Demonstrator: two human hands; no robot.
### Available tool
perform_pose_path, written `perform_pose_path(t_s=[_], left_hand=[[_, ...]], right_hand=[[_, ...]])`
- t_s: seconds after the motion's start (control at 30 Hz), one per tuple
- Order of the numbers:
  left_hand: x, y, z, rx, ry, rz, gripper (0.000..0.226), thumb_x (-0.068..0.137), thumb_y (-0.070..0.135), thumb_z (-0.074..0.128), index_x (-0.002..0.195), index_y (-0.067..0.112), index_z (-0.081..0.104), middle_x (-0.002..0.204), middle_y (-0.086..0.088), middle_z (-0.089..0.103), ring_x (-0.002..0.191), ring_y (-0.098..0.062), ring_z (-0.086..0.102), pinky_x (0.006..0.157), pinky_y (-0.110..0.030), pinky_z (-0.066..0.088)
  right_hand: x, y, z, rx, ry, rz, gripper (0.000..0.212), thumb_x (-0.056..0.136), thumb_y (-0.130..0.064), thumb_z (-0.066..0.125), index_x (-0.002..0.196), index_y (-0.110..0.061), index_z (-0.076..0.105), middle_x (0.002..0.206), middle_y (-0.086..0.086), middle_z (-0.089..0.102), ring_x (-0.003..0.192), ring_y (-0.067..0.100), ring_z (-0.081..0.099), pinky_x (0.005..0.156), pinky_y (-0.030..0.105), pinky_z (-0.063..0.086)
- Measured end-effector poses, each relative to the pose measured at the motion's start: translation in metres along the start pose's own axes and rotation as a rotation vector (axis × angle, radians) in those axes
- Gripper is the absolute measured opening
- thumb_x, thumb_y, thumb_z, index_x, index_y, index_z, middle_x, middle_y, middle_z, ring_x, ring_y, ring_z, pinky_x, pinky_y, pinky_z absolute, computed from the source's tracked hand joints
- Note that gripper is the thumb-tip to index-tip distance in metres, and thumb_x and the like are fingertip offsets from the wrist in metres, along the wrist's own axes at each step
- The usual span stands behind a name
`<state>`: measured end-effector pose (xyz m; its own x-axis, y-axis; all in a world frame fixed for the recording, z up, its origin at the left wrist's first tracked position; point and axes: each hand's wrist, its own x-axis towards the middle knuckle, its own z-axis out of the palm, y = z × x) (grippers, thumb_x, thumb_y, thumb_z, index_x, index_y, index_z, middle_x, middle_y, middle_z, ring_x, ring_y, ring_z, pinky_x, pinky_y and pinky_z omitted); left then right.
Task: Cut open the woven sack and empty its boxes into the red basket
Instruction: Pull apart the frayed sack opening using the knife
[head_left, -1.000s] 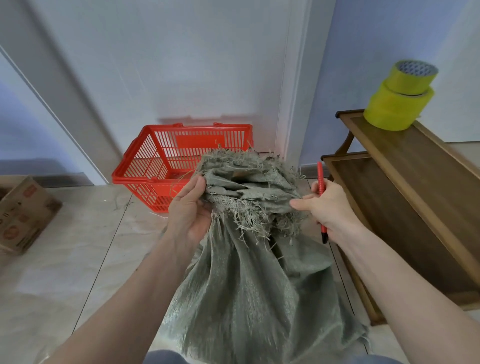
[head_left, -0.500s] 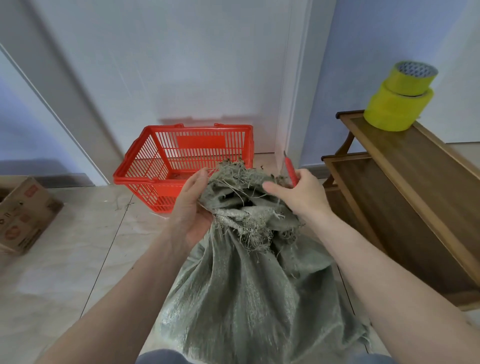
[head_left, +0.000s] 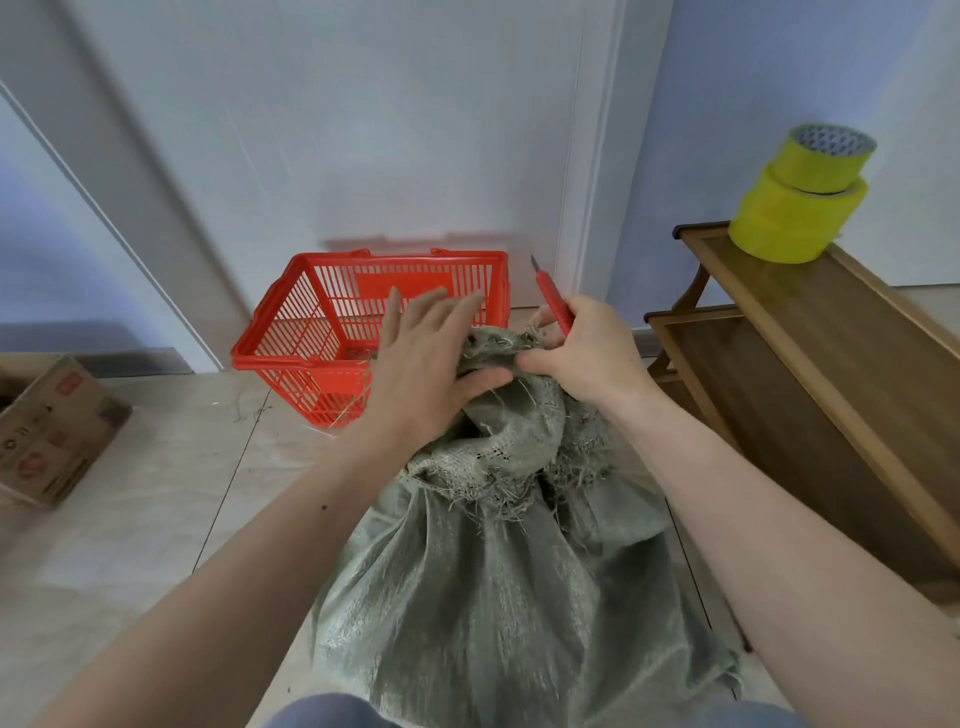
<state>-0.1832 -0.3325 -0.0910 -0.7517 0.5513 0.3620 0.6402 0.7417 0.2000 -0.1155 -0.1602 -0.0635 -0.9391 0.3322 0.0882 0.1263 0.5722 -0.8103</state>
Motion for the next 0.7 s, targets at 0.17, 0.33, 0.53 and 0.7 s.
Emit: perform_pose_path(t_s=[0.17, 0.33, 0.53, 0.7], left_hand=[[0.009, 0.001, -0.006, -0.498, -0.148, -0.123, 0.021, 0.096, 0.004, 0.059, 0.077, 0.0, 0.065, 0.067, 0.007, 0.066, 0.061, -0.003, 0.054, 0.061, -0.025, 0.042], [0.002, 0.006, -0.02, -1.268, -0.124, -0.585, 0.03, 0.104, 0.021, 0.05, 0.094, 0.002, 0.07, 0.079, -0.006, 0.076, 0.069, -0.018, 0.072, 0.068, -0.031, 0.062], [0.004, -0.013, -0.02, -1.706, 0.068, -0.938, 0.03, 0.104, 0.027, 0.048, 0.1, 0.004, 0.067, 0.085, -0.01, 0.076, 0.071, -0.021, 0.075, 0.061, -0.033, 0.062], [0.0, -0.043, -0.015, -1.933, 0.157, -1.043, 0.037, 0.105, 0.029, 0.043, 0.131, 0.008, 0.06, 0.127, -0.014, 0.068, 0.108, -0.028, 0.07, 0.097, -0.046, 0.055]], right_hand=[[-0.003, 0.002, -0.014, -0.002, 0.053, -0.044, 0.041, 0.071, -0.02, 0.087, 0.102, -0.018, 0.061, 0.076, -0.01, 0.06, 0.072, 0.007, 0.06, 0.07, 0.027, 0.046], [-0.01, 0.016, -0.026, -0.071, 0.181, -0.052, 0.032, 0.074, -0.024, 0.085, 0.097, -0.021, 0.063, 0.071, -0.008, 0.063, 0.068, 0.003, 0.06, 0.068, 0.018, 0.047], [-0.014, 0.028, -0.041, 0.033, 0.212, 0.008, 0.032, 0.074, -0.022, 0.086, 0.098, -0.02, 0.065, 0.072, -0.006, 0.064, 0.069, 0.004, 0.061, 0.068, 0.016, 0.044], [-0.02, 0.041, -0.054, 0.054, 0.237, 0.018, 0.029, 0.072, -0.017, 0.087, 0.092, -0.02, 0.066, 0.076, -0.001, 0.071, 0.076, 0.012, 0.069, 0.08, 0.028, 0.054]])
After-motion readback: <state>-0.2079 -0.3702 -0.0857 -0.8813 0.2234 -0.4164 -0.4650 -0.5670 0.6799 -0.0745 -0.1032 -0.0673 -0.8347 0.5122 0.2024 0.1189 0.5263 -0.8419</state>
